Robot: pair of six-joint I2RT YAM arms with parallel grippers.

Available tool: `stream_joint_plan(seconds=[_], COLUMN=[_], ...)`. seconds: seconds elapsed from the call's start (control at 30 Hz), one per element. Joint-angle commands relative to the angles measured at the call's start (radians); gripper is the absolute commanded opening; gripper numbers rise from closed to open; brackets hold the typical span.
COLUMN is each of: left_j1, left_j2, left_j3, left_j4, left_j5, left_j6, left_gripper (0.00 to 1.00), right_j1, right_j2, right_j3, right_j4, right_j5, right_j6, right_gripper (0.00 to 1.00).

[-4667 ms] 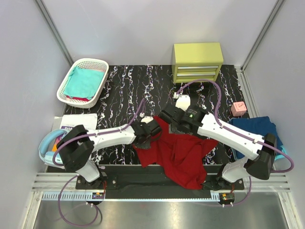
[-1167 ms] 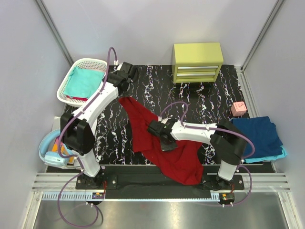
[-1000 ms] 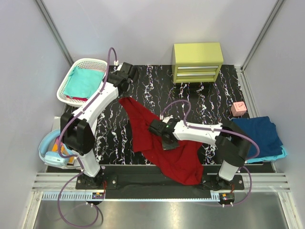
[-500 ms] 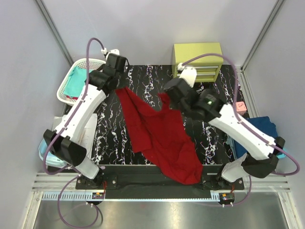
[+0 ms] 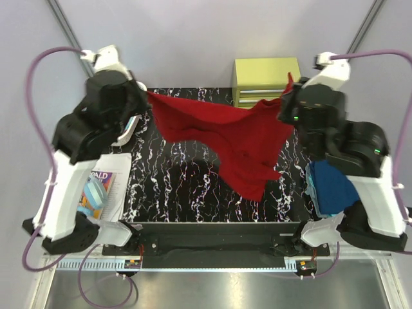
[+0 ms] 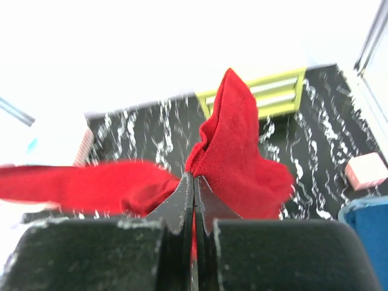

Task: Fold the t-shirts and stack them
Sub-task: Flatten out the tshirt

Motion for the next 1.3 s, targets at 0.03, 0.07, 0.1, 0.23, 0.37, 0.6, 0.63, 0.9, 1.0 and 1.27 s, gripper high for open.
stream_joint_plan(seconds=[0.03,0.07,0.1,0.23,0.37,0.6,0.63,0.9,1.0,1.27], left_j1=[-0.020,-0.023,-0.026,-0.026,-0.026,-0.026,-0.026,-0.028,-0.030,-0.040], left_j2=[-0.102,-0.109,-0.119,-0.116,-0.110,-0.085,-0.082,-0.155,-0.200,-0.245], left_j3=[0.057,0.063,0.086,0.181,0.226,0.229,0.232,0.137,0.119,0.087], left_j4=[-0.068,-0.076,-0.085,-0.120,-0.122,-0.123,-0.122,-0.122,-0.125,-0.189], left_j5=[-0.066,-0.077,-0.083,-0.124,-0.172,-0.161,-0.151,-0.154,-0.160,-0.086], left_j6=[-0.055,-0.058,-0.058,-0.035,-0.015,-0.021,-0.025,-0.056,-0.050,-0.068], left_gripper=[0.00,0.00,0.00,0.00,0.00,0.00,0.00,0.00,0.00,0.00], right_j1=[-0.004,-0.002,-0.004,-0.004,-0.004,0.005,0.008,0.008,0.008,0.008], right_j2=[-0.076,-0.086,-0.089,-0.083,-0.061,-0.055,-0.067,-0.116,-0.126,-0.139], right_j3=[0.079,0.077,0.079,0.126,0.209,0.189,0.192,0.148,0.151,0.061], right_j4=[0.004,-0.001,-0.001,0.051,0.128,0.194,0.166,0.122,0.120,0.039], right_j5=[0.092,0.095,0.099,0.115,0.116,0.167,0.153,0.176,0.167,0.101], right_j6=[-0.086,-0.089,-0.098,-0.184,-0.311,-0.391,-0.364,-0.301,-0.313,-0.222], right_gripper=[0.00,0.00,0.00,0.00,0.00,0.00,0.00,0.00,0.00,0.00])
